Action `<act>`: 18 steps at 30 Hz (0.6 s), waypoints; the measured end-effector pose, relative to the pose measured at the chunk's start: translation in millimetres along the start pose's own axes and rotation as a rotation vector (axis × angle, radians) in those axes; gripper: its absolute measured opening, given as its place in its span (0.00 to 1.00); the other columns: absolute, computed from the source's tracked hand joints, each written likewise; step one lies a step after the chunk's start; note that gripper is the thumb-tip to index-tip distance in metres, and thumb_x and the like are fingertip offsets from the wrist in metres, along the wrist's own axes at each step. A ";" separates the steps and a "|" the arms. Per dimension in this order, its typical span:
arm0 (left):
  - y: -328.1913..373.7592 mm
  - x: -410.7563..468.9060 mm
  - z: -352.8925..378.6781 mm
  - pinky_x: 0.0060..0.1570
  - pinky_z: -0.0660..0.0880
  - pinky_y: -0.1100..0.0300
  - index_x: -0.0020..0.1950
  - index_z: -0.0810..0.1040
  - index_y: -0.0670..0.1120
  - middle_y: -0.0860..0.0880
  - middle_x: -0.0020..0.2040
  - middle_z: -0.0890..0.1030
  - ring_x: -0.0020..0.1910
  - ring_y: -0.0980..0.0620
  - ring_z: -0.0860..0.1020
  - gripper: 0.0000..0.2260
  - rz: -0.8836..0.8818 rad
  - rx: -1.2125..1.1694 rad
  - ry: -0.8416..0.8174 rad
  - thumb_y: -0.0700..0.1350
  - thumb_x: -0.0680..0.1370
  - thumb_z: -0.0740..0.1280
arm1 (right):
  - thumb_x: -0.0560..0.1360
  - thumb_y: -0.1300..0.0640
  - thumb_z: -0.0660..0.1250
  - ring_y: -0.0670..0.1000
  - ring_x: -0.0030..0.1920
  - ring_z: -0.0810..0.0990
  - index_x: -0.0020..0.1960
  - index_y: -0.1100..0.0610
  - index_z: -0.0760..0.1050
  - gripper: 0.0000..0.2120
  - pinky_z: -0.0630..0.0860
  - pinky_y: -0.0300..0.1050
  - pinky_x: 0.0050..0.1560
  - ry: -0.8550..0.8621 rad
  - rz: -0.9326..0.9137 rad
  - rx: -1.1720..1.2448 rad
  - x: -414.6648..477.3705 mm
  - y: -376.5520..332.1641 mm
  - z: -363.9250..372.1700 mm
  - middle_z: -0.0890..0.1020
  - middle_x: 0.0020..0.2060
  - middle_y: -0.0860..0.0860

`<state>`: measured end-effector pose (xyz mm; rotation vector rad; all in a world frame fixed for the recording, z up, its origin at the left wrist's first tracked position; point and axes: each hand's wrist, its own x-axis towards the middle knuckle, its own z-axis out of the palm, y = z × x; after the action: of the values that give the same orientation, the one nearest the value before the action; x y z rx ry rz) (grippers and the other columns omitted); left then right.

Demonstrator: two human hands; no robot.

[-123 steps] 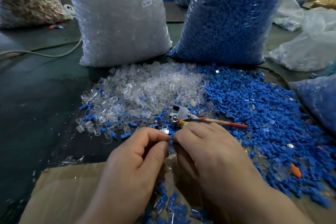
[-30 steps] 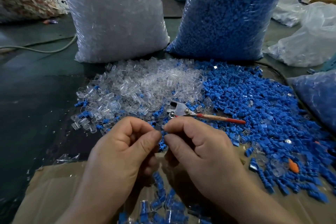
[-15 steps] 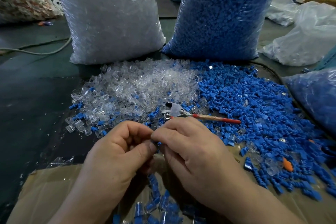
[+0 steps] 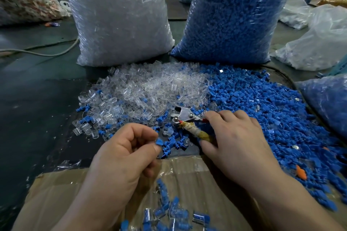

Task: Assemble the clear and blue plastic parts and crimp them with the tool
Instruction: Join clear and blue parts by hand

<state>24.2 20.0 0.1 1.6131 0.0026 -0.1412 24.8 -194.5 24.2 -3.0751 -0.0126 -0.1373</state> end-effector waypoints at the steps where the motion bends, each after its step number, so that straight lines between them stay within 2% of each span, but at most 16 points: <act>1: -0.1 0.0 -0.1 0.28 0.76 0.64 0.43 0.84 0.55 0.47 0.32 0.81 0.28 0.53 0.79 0.14 0.004 -0.008 0.018 0.35 0.75 0.71 | 0.74 0.37 0.60 0.51 0.55 0.68 0.67 0.44 0.64 0.24 0.67 0.52 0.58 0.020 -0.002 0.021 0.4 1.1 -1.5 0.75 0.56 0.45; 4: 0.2 1.5 -3.4 0.26 0.75 0.64 0.44 0.83 0.54 0.46 0.33 0.82 0.28 0.52 0.78 0.13 0.033 -0.020 0.089 0.35 0.76 0.71 | 0.72 0.39 0.58 0.48 0.51 0.64 0.65 0.45 0.65 0.23 0.66 0.45 0.51 0.095 -0.046 0.171 -1.4 1.9 -7.8 0.72 0.51 0.43; 7: 2.8 2.3 -6.0 0.27 0.76 0.63 0.45 0.83 0.55 0.47 0.34 0.82 0.29 0.53 0.79 0.13 0.068 -0.020 0.133 0.36 0.76 0.70 | 0.72 0.40 0.58 0.43 0.48 0.67 0.63 0.44 0.66 0.21 0.66 0.35 0.46 0.129 -0.148 0.301 -9.6 -5.4 -12.7 0.72 0.48 0.40; 10: 7.6 0.8 -4.4 0.27 0.76 0.62 0.45 0.83 0.54 0.46 0.34 0.83 0.29 0.52 0.79 0.07 0.086 -0.096 0.124 0.44 0.69 0.72 | 0.71 0.41 0.59 0.47 0.48 0.74 0.64 0.48 0.71 0.24 0.74 0.43 0.46 0.110 -0.264 0.326 -16.7 -11.5 -13.1 0.76 0.48 0.42; 11: 8.4 0.2 -4.1 0.27 0.76 0.62 0.45 0.83 0.54 0.46 0.35 0.83 0.31 0.53 0.79 0.08 0.093 -0.112 0.124 0.46 0.67 0.71 | 0.71 0.41 0.59 0.47 0.49 0.75 0.64 0.50 0.72 0.25 0.75 0.44 0.47 0.104 -0.286 0.319 -17.6 -11.9 -13.2 0.78 0.49 0.43; 13: 8.2 0.7 -5.7 0.27 0.76 0.62 0.44 0.83 0.54 0.46 0.36 0.83 0.32 0.53 0.80 0.08 0.117 -0.103 0.109 0.41 0.69 0.71 | 0.71 0.41 0.59 0.47 0.50 0.75 0.64 0.50 0.73 0.26 0.74 0.43 0.48 0.075 -0.297 0.311 -18.1 -12.0 -14.8 0.79 0.50 0.43; 15: 8.5 0.7 -7.8 0.27 0.76 0.62 0.43 0.83 0.53 0.46 0.37 0.83 0.33 0.53 0.80 0.14 0.136 -0.075 0.094 0.33 0.75 0.68 | 0.71 0.41 0.59 0.47 0.52 0.76 0.65 0.50 0.73 0.26 0.74 0.42 0.50 0.063 -0.307 0.311 -18.5 -11.8 -15.9 0.79 0.52 0.43; 16: 8.6 0.8 -8.6 0.27 0.76 0.62 0.44 0.83 0.53 0.46 0.37 0.83 0.33 0.52 0.80 0.15 0.143 -0.069 0.093 0.32 0.76 0.67 | 0.71 0.41 0.60 0.47 0.53 0.76 0.65 0.51 0.74 0.26 0.74 0.42 0.51 0.060 -0.316 0.310 -18.4 -11.2 -15.9 0.79 0.53 0.44; 18: 10.6 0.0 -8.3 0.27 0.77 0.61 0.44 0.83 0.53 0.44 0.38 0.83 0.34 0.51 0.80 0.11 0.156 -0.063 0.087 0.36 0.74 0.69 | 0.71 0.41 0.60 0.48 0.54 0.76 0.65 0.51 0.73 0.26 0.75 0.43 0.51 0.051 -0.334 0.311 -17.4 -9.9 -16.4 0.79 0.53 0.44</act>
<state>26.0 27.7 11.0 1.5485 -0.0513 0.0494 5.9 -185.7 39.6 -2.7319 -0.4964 -0.2072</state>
